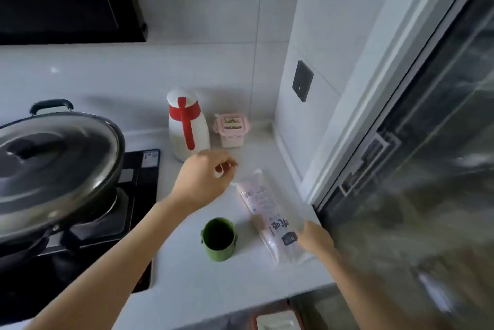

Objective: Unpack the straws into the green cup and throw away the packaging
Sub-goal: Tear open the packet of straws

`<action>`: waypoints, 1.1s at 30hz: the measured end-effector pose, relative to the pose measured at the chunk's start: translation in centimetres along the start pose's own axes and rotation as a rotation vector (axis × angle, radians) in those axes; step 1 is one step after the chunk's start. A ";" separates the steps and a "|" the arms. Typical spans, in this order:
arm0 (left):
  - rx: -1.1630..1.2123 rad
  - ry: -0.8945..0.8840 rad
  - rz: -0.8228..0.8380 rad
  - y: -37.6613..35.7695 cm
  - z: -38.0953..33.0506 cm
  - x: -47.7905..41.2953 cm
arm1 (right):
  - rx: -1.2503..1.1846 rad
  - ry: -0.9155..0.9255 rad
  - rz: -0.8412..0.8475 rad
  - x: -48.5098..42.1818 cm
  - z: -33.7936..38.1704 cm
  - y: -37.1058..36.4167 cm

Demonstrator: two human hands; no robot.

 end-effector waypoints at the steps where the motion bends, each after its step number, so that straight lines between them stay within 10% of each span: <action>1: 0.007 -0.011 0.014 -0.2 0.8 -0.5 | 0.016 -0.044 0.025 -0.2 -0.4 -0.6; 11: 0.074 0.023 0.143 -3.1 6.0 -2.6 | -0.314 -0.156 -0.016 -0.4 -0.6 -2.2; 19: 0.161 0.005 0.175 -4.3 4.9 -3.5 | -0.550 0.228 -0.421 2.6 9.6 13.9; 33: 0.046 0.216 -0.111 9.3 4.4 0.0 | -0.975 0.564 -0.042 9.3 28.3 18.9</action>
Point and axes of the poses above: each hand's wrist, its own x-axis away from the middle knuckle, its own y-axis out of the back of the hand, z = x × y, the point moved 6 cm from there along -x, towards the middle knuckle, and after that the axes turned 6 degrees about x, right-handed, at the moved point
